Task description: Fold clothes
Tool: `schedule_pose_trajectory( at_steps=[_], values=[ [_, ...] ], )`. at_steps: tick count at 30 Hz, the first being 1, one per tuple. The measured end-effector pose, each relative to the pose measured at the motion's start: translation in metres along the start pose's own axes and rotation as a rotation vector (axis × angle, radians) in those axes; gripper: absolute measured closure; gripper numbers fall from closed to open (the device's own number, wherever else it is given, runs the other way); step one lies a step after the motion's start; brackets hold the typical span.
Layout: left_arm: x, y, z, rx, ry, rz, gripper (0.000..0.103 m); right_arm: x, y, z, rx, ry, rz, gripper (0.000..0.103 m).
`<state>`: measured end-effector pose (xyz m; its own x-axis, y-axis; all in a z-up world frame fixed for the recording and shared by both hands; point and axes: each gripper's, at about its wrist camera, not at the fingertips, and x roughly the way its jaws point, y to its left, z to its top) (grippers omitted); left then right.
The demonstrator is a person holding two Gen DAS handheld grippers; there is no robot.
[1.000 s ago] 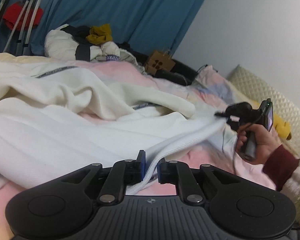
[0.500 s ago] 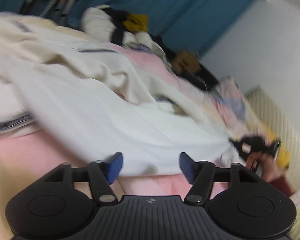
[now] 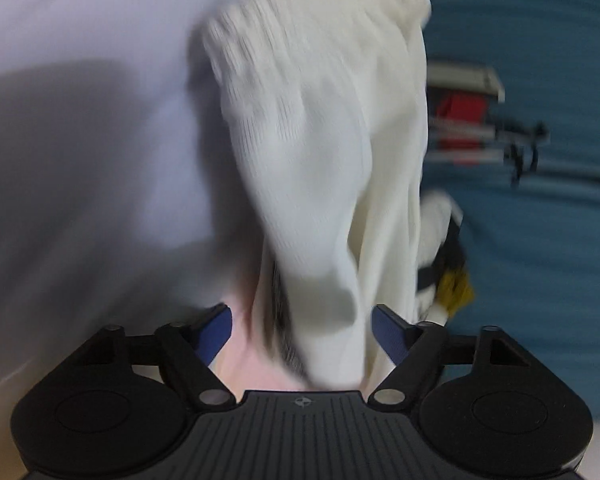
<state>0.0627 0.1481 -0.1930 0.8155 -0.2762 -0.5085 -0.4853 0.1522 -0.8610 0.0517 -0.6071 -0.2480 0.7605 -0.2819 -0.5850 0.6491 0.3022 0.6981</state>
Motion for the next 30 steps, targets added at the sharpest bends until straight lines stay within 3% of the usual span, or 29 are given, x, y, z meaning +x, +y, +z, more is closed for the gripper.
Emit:
schedule_pose_trajectory(
  at_steps=[2,3,4,5,6,9,10,11,17,23,26,30],
  values=[
    [-0.003,-0.005,0.003,0.003,-0.056,-0.015,0.042,0.004,0.000,-0.002,0.005,0.012,0.003,0.086],
    [-0.005,-0.008,0.004,0.015,-0.084,-0.022,0.057,0.006,-0.001,-0.002,0.008,0.018,0.004,0.083],
    [-0.007,-0.010,0.008,0.014,-0.097,-0.026,0.077,0.008,-0.001,-0.003,0.011,0.024,0.005,0.078],
    [-0.010,-0.012,0.011,0.017,-0.105,-0.028,0.089,0.010,-0.001,-0.003,0.014,0.028,0.010,0.077],
    [-0.012,-0.014,0.014,0.020,-0.113,-0.030,0.094,0.011,-0.001,-0.003,0.012,0.029,0.015,0.077],
    [-0.028,-0.026,0.021,0.040,-0.146,-0.022,0.096,0.013,0.001,-0.005,-0.015,0.029,0.018,0.080],
    [-0.035,-0.034,0.022,0.060,-0.159,-0.018,0.096,0.010,0.001,-0.004,-0.015,0.021,0.017,0.092],
    [-0.042,-0.043,0.023,0.082,-0.172,-0.013,0.096,0.007,0.001,-0.004,-0.016,0.012,0.016,0.095],
    [-0.102,-0.090,0.054,0.300,-0.279,0.029,0.097,-0.012,0.003,-0.001,-0.019,-0.038,0.012,0.098],
    [-0.129,-0.087,0.082,0.382,-0.166,0.100,0.097,-0.050,0.006,0.007,-0.029,-0.136,0.039,0.098],
    [-0.143,-0.066,0.088,0.417,-0.110,0.155,0.096,-0.055,0.001,0.004,-0.043,-0.121,-0.074,0.098],
    [-0.137,-0.021,0.097,0.447,-0.033,0.287,0.096,-0.033,-0.024,-0.007,-0.003,0.012,-0.244,0.098]
  ],
)
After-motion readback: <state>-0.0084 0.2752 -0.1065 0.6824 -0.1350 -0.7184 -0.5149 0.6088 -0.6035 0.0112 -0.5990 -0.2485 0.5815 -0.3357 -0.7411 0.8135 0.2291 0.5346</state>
